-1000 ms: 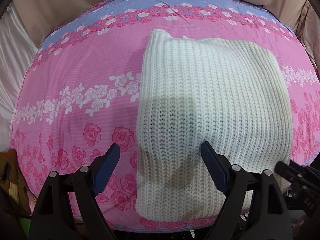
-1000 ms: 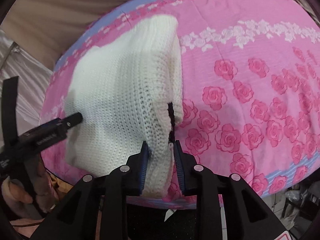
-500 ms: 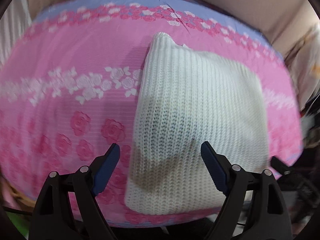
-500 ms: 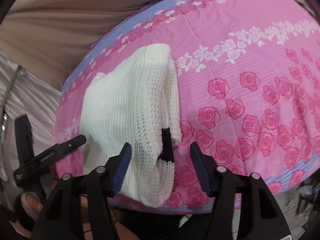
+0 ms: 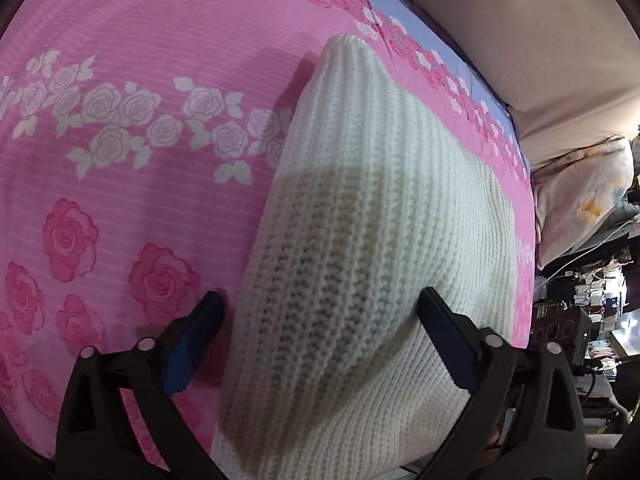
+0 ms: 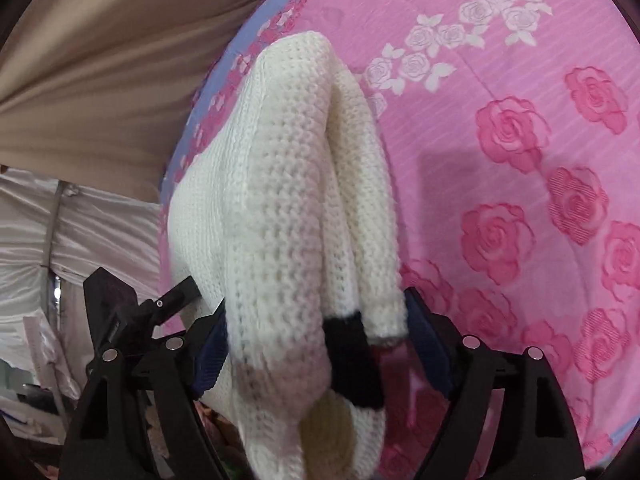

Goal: Fold small clothes

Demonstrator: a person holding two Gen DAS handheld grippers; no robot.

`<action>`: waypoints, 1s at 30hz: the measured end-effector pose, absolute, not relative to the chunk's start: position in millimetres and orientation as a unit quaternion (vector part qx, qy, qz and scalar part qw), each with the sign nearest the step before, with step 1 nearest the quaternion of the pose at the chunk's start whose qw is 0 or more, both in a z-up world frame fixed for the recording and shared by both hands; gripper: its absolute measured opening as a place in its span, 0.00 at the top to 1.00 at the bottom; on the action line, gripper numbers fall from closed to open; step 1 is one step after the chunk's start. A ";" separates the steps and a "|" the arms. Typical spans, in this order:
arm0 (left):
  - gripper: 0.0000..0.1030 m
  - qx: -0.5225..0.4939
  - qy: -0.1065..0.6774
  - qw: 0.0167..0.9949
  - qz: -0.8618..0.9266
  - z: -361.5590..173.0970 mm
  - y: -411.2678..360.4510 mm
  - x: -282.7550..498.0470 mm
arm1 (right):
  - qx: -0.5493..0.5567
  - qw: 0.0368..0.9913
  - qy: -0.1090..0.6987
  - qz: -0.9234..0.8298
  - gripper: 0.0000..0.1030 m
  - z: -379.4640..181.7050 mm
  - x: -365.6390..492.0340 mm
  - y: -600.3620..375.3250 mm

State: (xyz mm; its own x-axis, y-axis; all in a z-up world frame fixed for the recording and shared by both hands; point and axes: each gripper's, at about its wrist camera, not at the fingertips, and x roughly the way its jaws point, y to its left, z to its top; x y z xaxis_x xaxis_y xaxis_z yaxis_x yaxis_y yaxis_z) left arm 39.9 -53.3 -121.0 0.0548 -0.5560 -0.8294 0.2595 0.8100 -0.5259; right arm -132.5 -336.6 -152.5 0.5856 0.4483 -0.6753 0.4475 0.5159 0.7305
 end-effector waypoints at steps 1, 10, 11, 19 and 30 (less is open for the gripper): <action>0.13 -0.109 0.623 0.719 -0.290 -120.0 -58.2 39.6 | 0.493 0.744 0.451 0.001 0.29 -152.3 -129.8 -337.0; 0.59 -0.131 0.585 0.721 -0.348 -26.7 -72.5 41.1 | 0.430 0.811 0.396 0.029 0.61 -38.4 -107.6 -315.3; 0.59 -0.126 0.570 0.727 -0.360 -5.5 -72.9 40.5 | 0.417 0.824 0.382 0.034 0.61 -17.1 -104.8 -312.8; 0.59 -0.142 0.455 0.778 -0.409 126.6 -31.0 59.3 | 0.360 0.890 0.267 0.088 0.61 109.4 -74.9 -307.3; 0.47 -0.024 0.455 0.870 -0.187 -7.4 59.3 155.9 | 0.320 0.846 0.426 0.022 0.65 -61.4 57.9 -235.5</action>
State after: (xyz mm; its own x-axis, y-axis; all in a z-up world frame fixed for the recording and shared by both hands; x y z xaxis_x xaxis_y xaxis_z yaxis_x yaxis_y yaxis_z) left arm 155.9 59.3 -7.4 0.5155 -0.3474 -0.7833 0.3042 0.9288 -0.2118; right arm 57.9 -235.5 -61.4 0.6364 0.3096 -0.7065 0.2359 0.7939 0.5604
